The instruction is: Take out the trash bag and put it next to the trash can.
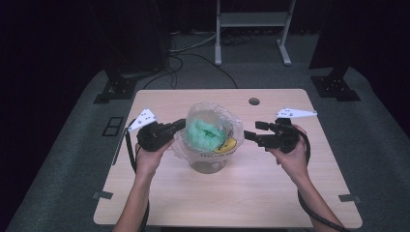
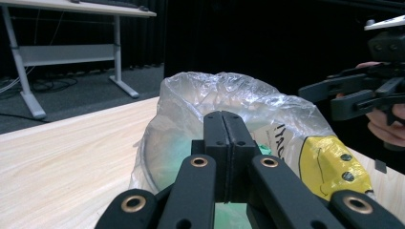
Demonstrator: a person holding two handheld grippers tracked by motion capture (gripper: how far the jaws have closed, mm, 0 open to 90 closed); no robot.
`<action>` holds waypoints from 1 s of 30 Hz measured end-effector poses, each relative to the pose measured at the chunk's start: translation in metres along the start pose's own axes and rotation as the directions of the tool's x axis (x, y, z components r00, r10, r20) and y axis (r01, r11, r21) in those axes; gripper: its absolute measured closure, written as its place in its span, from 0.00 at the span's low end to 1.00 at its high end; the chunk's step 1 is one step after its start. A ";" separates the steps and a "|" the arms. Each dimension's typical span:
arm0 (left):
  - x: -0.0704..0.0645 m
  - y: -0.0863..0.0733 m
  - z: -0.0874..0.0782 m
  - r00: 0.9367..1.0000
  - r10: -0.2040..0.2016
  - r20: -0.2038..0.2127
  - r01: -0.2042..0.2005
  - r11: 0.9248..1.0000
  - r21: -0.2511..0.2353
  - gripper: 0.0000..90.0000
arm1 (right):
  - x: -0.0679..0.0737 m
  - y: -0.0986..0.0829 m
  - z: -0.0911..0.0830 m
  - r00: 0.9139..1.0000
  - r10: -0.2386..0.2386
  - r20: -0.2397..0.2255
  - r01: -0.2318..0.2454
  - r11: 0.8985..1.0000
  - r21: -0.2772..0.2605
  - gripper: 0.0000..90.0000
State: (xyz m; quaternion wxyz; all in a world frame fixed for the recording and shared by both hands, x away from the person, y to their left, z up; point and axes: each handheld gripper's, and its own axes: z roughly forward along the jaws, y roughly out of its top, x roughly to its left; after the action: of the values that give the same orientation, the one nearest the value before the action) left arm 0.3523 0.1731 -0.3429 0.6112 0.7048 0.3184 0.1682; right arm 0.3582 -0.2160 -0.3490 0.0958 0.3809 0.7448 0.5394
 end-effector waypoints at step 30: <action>-0.005 0.001 0.000 1.000 -0.010 0.025 0.011 0.999 -0.035 1.00 | 0.026 0.029 0.044 0.999 0.043 0.010 -0.044 0.992 0.120 0.98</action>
State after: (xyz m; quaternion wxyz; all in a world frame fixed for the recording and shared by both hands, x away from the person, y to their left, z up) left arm 0.3488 0.1692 -0.3411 0.6283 0.6942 0.3114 0.1620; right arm 0.3786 -0.1624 -0.3342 0.0636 0.4041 0.7670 0.4943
